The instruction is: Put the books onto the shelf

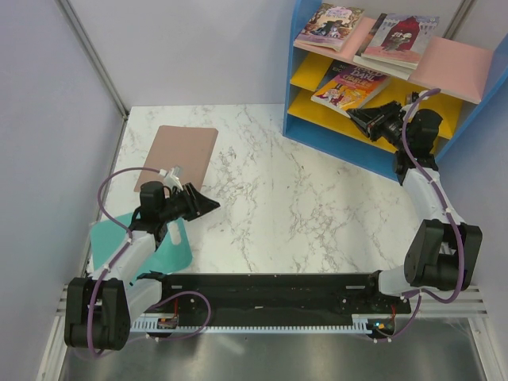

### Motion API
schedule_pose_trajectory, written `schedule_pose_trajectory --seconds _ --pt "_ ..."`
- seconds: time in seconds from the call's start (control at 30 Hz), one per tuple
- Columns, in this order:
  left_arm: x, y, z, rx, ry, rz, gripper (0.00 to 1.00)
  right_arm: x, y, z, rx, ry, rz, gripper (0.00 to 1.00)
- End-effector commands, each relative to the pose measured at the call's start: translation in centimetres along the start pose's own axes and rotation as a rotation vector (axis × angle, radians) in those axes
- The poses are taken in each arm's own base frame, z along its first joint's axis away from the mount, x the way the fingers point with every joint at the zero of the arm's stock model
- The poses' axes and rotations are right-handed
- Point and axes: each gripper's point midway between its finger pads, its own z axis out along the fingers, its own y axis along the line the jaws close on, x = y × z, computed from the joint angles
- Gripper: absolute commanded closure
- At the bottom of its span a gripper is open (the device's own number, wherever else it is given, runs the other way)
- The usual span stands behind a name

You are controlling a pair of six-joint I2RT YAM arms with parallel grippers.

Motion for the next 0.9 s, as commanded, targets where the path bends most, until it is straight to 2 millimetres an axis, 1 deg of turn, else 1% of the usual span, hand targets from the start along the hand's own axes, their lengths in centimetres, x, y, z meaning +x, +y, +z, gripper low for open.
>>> schedule_pose_trajectory --seconds 0.0,0.07,0.23,0.43,0.6,0.73,0.87 --pt "0.1 -0.4 0.1 0.034 0.001 0.036 0.55 -1.5 2.9 -1.0 -0.072 -0.084 -0.05 0.88" --pt "0.1 -0.3 0.1 0.032 0.001 0.035 0.55 -1.4 3.1 -0.9 -0.086 -0.07 -0.05 0.91" --pt "0.2 -0.3 0.2 0.033 0.004 0.033 0.55 -0.9 3.2 -0.7 -0.095 -0.024 -0.053 0.93" --pt "0.4 -0.1 0.2 0.031 0.007 0.028 0.55 0.0 3.5 -0.3 -0.098 0.016 -0.068 0.93" --pt "0.7 0.0 0.3 0.03 0.014 0.022 0.56 1.1 3.8 0.3 -0.097 0.064 -0.081 0.94" --pt "0.7 0.1 0.3 0.028 0.014 0.021 0.56 1.7 3.4 0.2 -0.07 0.081 -0.091 0.94" --pt "0.8 0.2 0.3 0.027 0.016 0.019 0.56 2.2 2.5 0.0 -0.039 0.093 -0.096 0.94"
